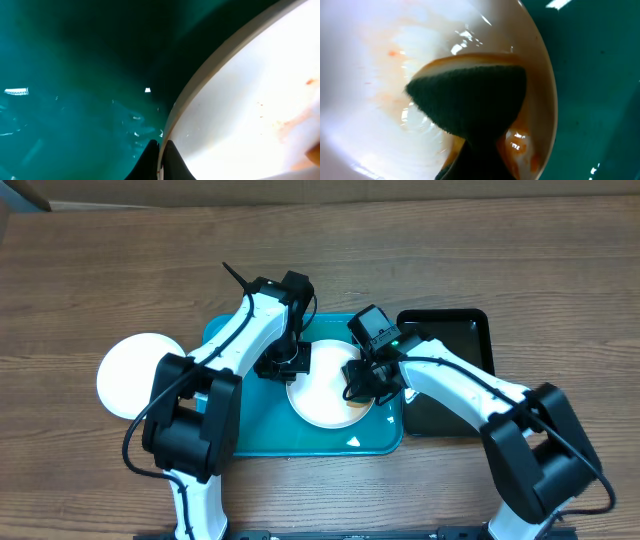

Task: Clean dirty plates on tray and stack at the side
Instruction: 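Scrub the white plate surface with the sponge in the right gripper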

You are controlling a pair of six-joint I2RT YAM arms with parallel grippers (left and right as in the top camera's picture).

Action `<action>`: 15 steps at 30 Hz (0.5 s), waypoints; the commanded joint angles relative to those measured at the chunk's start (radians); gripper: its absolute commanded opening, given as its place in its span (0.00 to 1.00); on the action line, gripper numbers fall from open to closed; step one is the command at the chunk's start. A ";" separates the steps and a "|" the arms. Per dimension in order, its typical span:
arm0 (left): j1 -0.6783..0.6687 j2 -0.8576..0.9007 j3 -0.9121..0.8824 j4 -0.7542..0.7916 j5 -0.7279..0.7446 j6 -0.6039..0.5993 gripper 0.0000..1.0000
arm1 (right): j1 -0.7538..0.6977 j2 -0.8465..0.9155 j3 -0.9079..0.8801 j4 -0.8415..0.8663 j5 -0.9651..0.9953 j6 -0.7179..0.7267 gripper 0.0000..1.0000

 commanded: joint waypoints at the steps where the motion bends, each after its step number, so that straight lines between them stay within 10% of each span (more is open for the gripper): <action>1: 0.009 -0.088 -0.001 -0.018 -0.048 -0.039 0.04 | -0.001 0.054 0.018 -0.004 -0.002 -0.007 0.04; 15: 0.008 -0.172 -0.002 -0.110 -0.116 -0.057 0.04 | -0.013 0.063 0.070 -0.045 0.071 0.058 0.04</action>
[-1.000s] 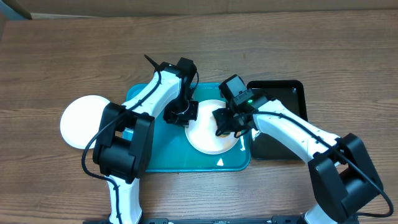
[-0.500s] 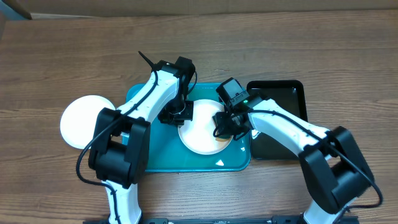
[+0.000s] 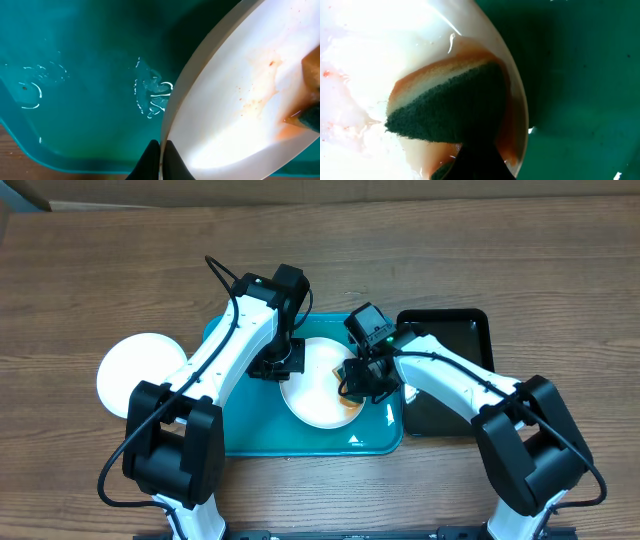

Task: Clean dirty plates on tray and stack at the side
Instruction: 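Scrub the white plate surface with the sponge in the right gripper, then return the sponge with the right gripper to the black tray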

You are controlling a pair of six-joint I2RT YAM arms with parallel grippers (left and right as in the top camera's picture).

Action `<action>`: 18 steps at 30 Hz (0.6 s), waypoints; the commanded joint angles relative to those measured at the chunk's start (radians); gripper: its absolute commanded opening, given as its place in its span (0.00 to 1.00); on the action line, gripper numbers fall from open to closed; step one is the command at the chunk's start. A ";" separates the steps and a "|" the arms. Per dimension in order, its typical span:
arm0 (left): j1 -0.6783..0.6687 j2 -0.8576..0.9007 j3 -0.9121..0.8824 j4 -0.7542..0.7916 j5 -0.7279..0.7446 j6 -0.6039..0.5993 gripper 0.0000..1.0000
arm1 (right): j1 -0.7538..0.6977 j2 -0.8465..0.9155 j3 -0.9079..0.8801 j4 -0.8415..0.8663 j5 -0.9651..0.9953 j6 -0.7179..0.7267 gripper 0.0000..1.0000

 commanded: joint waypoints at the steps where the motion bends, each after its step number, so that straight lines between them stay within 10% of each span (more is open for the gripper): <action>1: 0.009 -0.036 -0.001 -0.014 -0.070 -0.014 0.04 | -0.011 0.021 0.035 -0.033 0.119 0.048 0.04; 18: 0.008 -0.036 -0.001 -0.029 -0.111 -0.016 0.04 | -0.011 -0.131 0.083 -0.156 0.304 0.089 0.04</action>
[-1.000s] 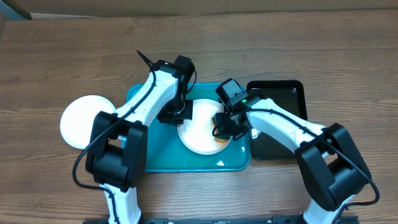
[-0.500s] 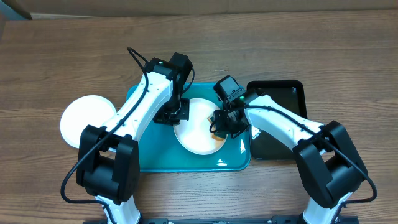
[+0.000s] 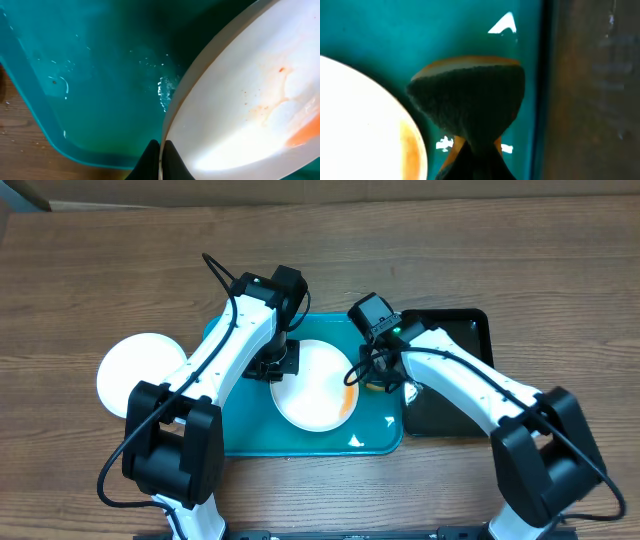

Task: Clean dirty plates on tray and stack at the side
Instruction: 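Return the sponge with the right gripper to the black tray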

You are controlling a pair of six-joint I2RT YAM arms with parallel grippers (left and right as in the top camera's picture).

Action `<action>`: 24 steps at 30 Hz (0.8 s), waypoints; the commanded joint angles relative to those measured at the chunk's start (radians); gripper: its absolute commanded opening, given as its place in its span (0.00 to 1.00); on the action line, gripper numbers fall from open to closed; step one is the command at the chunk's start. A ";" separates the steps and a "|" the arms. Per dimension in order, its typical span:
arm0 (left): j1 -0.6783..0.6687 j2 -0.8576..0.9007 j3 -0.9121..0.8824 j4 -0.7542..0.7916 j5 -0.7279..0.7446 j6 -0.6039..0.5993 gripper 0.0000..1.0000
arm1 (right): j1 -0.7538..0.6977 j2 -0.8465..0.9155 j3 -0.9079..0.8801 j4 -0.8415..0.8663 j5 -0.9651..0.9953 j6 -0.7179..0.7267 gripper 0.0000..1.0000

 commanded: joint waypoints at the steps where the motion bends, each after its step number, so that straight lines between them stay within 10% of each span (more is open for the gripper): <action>1: 0.005 -0.035 -0.001 0.000 -0.035 -0.023 0.04 | -0.002 -0.058 0.021 -0.019 -0.031 -0.019 0.04; 10: 0.008 -0.208 0.000 0.034 -0.189 -0.076 0.04 | -0.057 -0.070 0.019 -0.108 -0.007 -0.018 0.04; 24: -0.226 -0.368 0.000 0.114 -0.900 -0.043 0.04 | -0.344 -0.135 -0.029 -0.158 -0.011 -0.121 0.04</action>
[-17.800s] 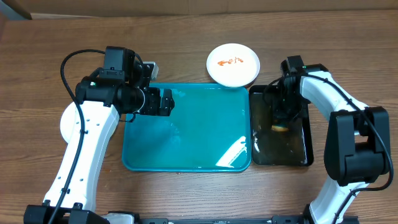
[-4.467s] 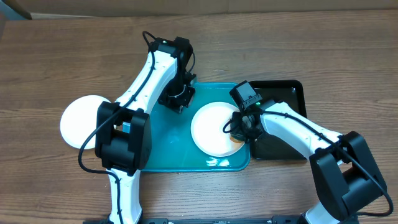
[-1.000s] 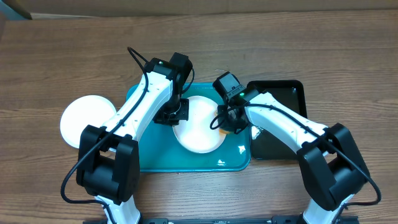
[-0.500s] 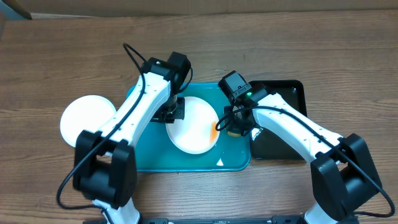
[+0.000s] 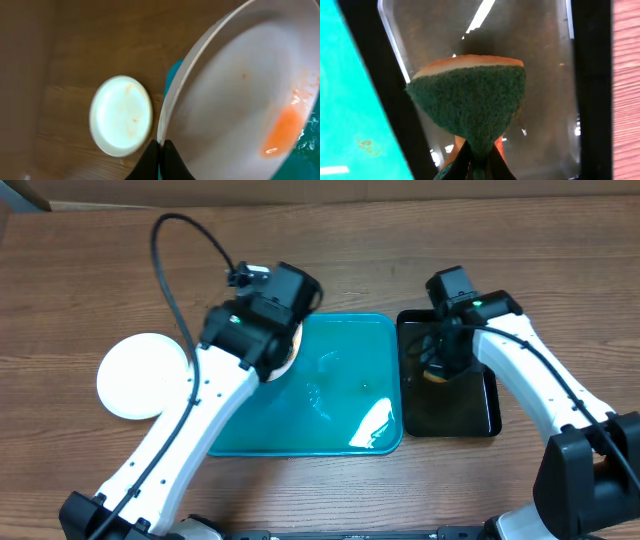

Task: Clean dirty plates on tray and stack at the side
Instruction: 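Return the sponge with the right gripper to the black tray, then carry the white plate left with the left gripper onto the plate stack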

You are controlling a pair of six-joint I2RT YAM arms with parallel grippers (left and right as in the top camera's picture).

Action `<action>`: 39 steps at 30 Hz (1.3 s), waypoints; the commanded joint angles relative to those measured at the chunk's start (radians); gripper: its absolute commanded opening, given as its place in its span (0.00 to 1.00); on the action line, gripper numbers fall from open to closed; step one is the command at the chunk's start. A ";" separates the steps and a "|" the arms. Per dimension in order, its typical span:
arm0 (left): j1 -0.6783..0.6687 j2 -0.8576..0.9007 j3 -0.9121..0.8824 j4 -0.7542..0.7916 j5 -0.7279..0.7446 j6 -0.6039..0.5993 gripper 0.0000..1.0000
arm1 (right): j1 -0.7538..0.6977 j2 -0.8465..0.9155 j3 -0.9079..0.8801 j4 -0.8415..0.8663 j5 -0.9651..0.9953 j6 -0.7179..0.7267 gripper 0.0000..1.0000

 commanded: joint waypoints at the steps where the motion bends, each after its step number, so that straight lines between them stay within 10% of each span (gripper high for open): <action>1: -0.092 -0.003 0.003 0.011 -0.280 0.005 0.04 | -0.042 -0.016 -0.038 0.016 0.002 -0.029 0.04; 27: -0.288 0.010 0.002 0.025 -0.472 -0.010 0.04 | -0.053 -0.015 -0.092 0.069 -0.032 -0.029 0.04; 39: 0.142 -0.087 0.003 -0.042 -0.029 -0.057 0.04 | -0.053 -0.016 -0.092 0.062 -0.032 -0.029 0.04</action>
